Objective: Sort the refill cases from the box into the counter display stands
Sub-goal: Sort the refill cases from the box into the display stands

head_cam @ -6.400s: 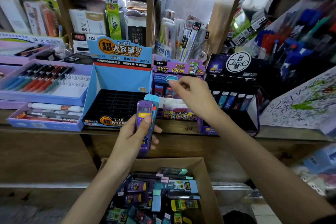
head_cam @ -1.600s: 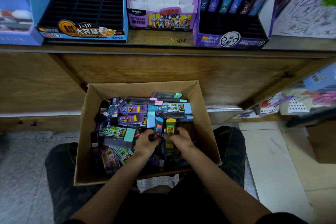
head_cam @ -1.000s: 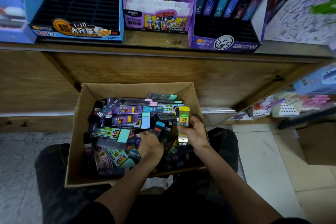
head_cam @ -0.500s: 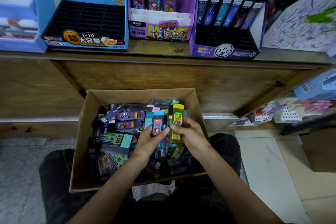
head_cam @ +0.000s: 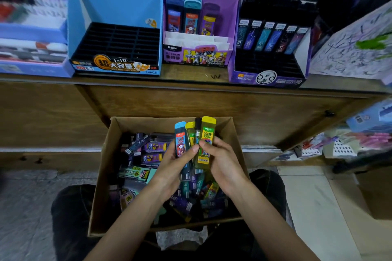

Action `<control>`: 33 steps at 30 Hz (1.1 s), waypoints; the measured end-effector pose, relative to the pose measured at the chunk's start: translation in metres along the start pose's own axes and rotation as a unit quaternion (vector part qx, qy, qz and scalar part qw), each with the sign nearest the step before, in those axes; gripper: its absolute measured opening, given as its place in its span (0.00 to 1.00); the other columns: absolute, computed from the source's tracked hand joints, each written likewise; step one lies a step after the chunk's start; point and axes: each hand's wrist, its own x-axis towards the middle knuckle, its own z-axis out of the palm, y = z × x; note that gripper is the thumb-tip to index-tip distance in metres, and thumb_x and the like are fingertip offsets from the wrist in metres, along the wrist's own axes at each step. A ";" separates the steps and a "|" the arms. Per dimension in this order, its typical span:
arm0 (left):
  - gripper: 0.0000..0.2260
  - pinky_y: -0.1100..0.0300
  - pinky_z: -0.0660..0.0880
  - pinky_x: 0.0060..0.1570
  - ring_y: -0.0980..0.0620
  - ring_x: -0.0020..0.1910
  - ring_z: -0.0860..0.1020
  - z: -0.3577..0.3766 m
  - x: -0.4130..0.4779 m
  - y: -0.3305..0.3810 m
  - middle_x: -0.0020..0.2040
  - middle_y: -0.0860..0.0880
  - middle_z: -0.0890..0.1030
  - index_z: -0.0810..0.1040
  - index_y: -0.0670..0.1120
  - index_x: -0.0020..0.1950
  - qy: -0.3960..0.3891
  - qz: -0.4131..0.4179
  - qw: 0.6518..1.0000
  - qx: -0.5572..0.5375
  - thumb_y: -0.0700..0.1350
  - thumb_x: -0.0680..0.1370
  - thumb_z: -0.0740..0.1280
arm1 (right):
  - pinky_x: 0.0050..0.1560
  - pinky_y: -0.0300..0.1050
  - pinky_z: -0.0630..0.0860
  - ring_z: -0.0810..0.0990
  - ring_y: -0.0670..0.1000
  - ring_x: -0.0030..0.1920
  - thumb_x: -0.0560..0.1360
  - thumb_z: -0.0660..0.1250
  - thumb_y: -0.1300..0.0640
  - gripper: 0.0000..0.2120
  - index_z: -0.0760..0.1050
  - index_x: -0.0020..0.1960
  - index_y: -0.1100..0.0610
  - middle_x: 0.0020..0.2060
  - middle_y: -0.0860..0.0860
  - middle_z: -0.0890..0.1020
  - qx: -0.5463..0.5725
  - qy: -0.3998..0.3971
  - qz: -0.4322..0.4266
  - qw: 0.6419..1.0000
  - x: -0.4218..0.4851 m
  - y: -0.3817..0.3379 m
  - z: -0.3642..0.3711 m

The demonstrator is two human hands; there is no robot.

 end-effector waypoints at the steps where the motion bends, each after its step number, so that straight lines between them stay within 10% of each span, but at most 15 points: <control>1: 0.20 0.53 0.78 0.52 0.48 0.53 0.82 -0.001 0.000 0.004 0.53 0.46 0.84 0.75 0.47 0.61 -0.008 0.002 1.000 -0.003 0.43 0.69 0.71 | 0.54 0.47 0.77 0.81 0.55 0.55 0.77 0.64 0.60 0.12 0.78 0.58 0.60 0.53 0.57 0.83 -0.026 0.008 -0.003 1.000 -0.001 -0.003 0.003; 12: 0.21 0.57 0.80 0.40 0.47 0.48 0.83 0.008 -0.005 0.040 0.53 0.42 0.83 0.75 0.43 0.59 -0.060 0.027 0.998 0.002 0.42 0.67 0.72 | 0.56 0.49 0.77 0.83 0.49 0.50 0.78 0.58 0.44 0.17 0.77 0.57 0.53 0.48 0.51 0.85 -0.116 0.024 -0.017 0.993 0.002 -0.034 0.014; 18: 0.22 0.59 0.79 0.42 0.48 0.50 0.82 0.009 -0.005 0.063 0.52 0.45 0.83 0.73 0.45 0.62 -0.076 0.085 0.991 0.075 0.42 0.69 0.71 | 0.55 0.45 0.75 0.78 0.49 0.55 0.77 0.64 0.54 0.12 0.75 0.60 0.54 0.53 0.50 0.80 -0.257 -0.012 -0.158 0.953 0.012 -0.074 0.015; 25: 0.22 0.61 0.79 0.45 0.50 0.51 0.82 0.018 0.001 0.091 0.52 0.47 0.84 0.73 0.48 0.61 -0.097 0.140 0.978 0.119 0.44 0.68 0.71 | 0.37 0.42 0.74 0.79 0.45 0.38 0.78 0.64 0.60 0.03 0.76 0.49 0.56 0.40 0.49 0.81 -0.320 -0.071 -0.210 0.921 0.020 -0.134 0.022; 33: 0.19 0.64 0.77 0.39 0.53 0.42 0.83 0.027 0.003 0.139 0.44 0.47 0.85 0.74 0.48 0.58 -0.067 0.230 0.965 0.109 0.42 0.68 0.70 | 0.34 0.38 0.78 0.81 0.45 0.36 0.76 0.65 0.62 0.07 0.72 0.43 0.52 0.35 0.48 0.81 -0.323 0.044 -0.405 0.854 0.036 -0.250 0.024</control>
